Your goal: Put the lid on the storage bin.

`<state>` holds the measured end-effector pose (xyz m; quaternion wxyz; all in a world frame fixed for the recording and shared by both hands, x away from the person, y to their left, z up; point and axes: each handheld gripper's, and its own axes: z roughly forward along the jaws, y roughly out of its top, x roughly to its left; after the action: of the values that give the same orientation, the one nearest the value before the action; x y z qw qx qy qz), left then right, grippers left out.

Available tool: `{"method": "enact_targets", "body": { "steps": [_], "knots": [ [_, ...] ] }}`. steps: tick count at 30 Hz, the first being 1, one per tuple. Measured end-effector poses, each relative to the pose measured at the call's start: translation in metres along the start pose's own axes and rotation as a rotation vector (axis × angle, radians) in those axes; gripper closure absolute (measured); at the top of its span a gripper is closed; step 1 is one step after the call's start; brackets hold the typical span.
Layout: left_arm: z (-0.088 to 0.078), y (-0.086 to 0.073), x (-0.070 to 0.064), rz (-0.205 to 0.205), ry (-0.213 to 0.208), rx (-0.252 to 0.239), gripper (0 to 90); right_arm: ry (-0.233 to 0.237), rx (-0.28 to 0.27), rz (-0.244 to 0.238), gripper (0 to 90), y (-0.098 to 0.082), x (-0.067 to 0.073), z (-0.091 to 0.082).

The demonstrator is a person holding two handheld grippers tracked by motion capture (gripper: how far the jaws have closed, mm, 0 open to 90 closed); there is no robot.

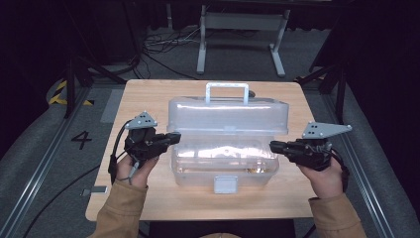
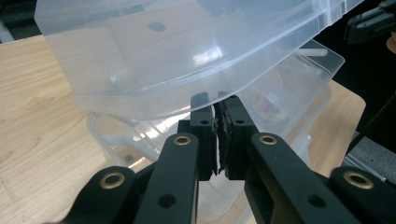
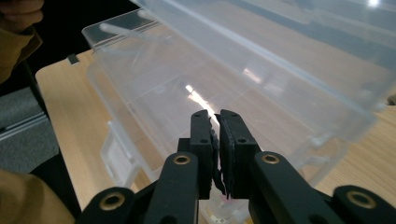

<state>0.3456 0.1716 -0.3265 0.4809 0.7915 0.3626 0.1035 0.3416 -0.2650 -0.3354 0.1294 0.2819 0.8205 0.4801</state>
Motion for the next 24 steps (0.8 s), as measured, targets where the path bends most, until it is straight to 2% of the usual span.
{"method": "enact_targets", "body": {
  "steps": [1, 4, 6, 9, 16, 19, 24],
  "knots": [
    [0.0, 0.0, 0.0, 0.004, 0.005, 0.005, 85.1, -0.005, -0.008, 0.007, 85.8, -0.001, -0.002, -0.001],
    [0.0, 0.0, -0.001, 0.011, 0.01, 0.012, 85.2, -0.005, -0.027, 0.07, 85.8, -0.005, -0.011, -0.005],
    [0.0, 0.0, -0.001, 0.009, 0.01, 0.016, 85.1, -0.006, -0.029, 0.089, 85.8, -0.005, -0.012, -0.005],
    [0.0, 0.001, -0.002, 0.015, 0.017, 0.025, 85.1, -0.034, -0.023, 0.12, 85.9, -0.007, -0.015, -0.005],
    [0.0, 0.004, -0.006, 0.021, 0.034, 0.088, 83.8, -0.032, 0.012, 0.107, 89.1, -0.008, -0.018, -0.008],
    [0.0, 0.006, -0.009, 0.033, 0.048, 0.124, 83.6, -0.035, 0.021, 0.131, 89.6, -0.007, -0.019, -0.009],
    [-0.001, 0.007, -0.01, 0.028, 0.036, 0.177, 83.2, -0.032, 0.041, 0.145, 89.5, -0.008, -0.021, -0.009]
  ]
}}
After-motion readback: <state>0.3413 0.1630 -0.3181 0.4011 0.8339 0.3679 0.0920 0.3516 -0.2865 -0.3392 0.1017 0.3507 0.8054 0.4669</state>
